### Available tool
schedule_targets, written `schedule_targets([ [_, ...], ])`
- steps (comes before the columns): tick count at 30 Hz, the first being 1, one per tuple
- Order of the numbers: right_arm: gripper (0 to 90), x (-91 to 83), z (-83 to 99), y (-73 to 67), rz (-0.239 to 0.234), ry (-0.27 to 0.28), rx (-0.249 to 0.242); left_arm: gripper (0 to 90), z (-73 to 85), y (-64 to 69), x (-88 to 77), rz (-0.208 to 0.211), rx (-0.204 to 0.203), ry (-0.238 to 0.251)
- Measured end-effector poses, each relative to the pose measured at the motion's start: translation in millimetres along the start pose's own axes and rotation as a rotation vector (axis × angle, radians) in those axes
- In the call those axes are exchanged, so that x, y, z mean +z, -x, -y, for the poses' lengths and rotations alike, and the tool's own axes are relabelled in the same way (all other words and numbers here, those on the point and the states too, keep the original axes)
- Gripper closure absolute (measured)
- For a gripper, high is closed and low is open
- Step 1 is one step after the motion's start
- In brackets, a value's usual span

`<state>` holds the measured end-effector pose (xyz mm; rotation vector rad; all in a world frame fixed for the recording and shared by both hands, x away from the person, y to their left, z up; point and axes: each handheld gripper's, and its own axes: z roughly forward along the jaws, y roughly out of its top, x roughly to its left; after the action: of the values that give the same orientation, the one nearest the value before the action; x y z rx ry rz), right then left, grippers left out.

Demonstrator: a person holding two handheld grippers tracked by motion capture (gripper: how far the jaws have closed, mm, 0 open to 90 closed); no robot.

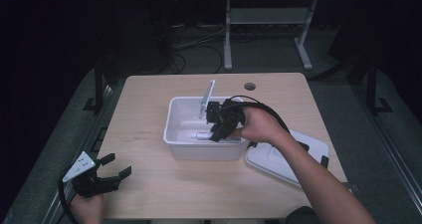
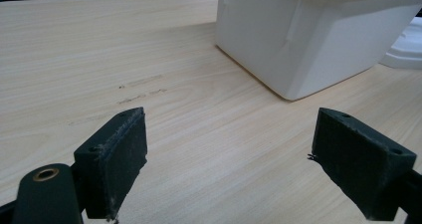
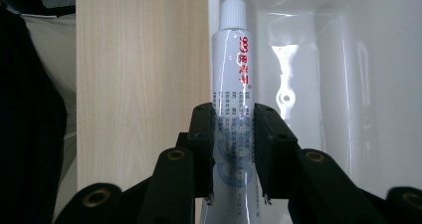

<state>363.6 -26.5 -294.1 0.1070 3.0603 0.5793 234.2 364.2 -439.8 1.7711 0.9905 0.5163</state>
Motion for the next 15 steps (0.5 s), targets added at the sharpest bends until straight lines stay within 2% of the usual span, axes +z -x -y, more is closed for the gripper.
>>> schedule_targets([
  [15, 71.4, 10.0, 3.3, 17.4, -0.011, -0.008, 0.039, 13.4, 0.2, 0.2, 0.7, 0.001, -0.004, -0.003],
])
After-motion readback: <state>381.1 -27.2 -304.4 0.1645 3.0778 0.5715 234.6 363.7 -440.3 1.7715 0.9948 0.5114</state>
